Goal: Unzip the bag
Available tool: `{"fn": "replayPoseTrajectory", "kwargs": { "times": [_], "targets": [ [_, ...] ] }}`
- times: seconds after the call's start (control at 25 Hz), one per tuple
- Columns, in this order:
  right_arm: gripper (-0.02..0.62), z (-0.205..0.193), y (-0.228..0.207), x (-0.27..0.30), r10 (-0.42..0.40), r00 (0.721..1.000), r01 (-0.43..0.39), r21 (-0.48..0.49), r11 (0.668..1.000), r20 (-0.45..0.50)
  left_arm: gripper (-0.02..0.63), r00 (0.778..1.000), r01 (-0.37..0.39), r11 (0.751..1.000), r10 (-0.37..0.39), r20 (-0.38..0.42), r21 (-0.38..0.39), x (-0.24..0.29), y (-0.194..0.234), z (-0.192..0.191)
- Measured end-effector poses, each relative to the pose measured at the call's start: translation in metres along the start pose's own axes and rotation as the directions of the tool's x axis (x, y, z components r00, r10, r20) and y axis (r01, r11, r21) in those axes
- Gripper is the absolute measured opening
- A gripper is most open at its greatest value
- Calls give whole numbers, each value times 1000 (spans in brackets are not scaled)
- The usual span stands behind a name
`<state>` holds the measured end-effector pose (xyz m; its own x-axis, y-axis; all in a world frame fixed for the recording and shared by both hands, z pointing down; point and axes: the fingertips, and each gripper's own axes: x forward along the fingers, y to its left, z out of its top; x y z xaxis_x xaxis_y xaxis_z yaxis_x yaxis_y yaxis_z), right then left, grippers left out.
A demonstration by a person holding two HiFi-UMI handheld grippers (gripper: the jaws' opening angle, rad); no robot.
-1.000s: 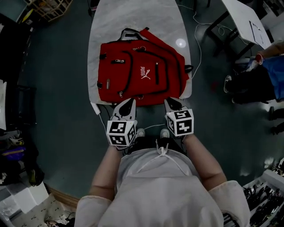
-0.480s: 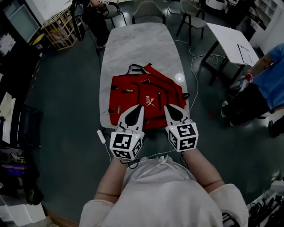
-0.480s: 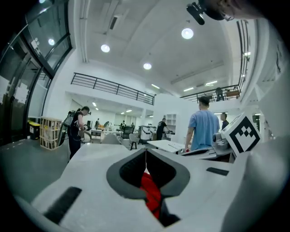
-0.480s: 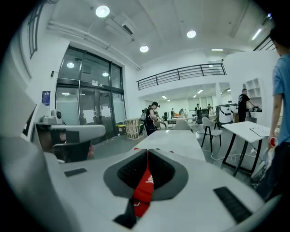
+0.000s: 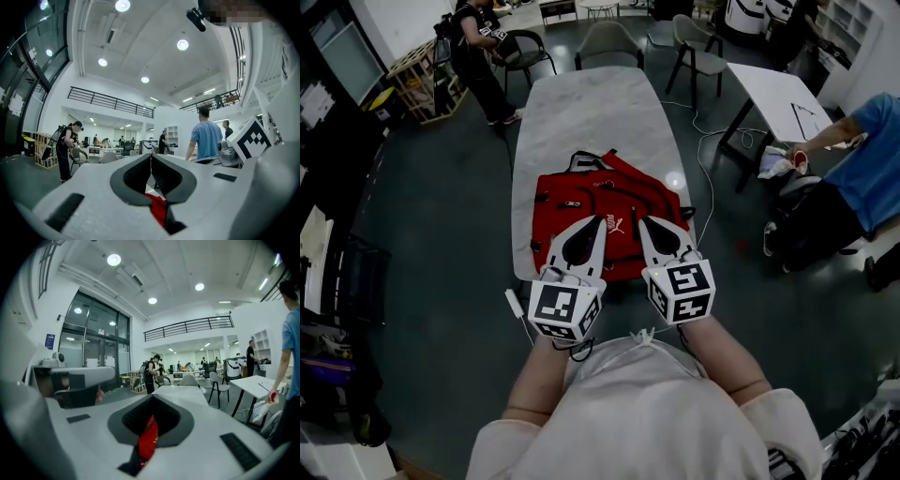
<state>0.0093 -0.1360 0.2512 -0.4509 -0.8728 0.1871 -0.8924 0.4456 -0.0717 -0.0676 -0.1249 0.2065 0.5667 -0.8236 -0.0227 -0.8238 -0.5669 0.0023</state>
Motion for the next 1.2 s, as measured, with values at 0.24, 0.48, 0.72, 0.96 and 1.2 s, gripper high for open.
{"fn": "replayPoseTrajectory", "kwargs": {
  "times": [0.24, 0.48, 0.72, 0.96, 1.2],
  "targets": [
    [26, 6, 5, -8, -12, 1000, 12, -20, 1000, 15, 20, 1000, 11, 1000, -11, -9, -8, -7, -2, 0],
    [26, 4, 9, -17, -18, 1000, 18, -23, 1000, 18, 20, 1000, 17, 1000, -17, -13, -21, -13, -3, 0],
    [26, 1, 17, -22, -19, 1000, 19, -22, 1000, 12, 20, 999, 32, 999, -33, -31, -29, -19, -8, -7],
    [26, -7, 17, -21, -28, 1000, 28, -28, 999, -8, 20, 999, 34, 999, -35, -40, -27, -20, -8, -12],
    [26, -8, 16, -21, -33, 999, 32, -49, 998, -20, 20, 998, 36, 999, -37, -55, -8, -19, -8, -13]
  ]
}}
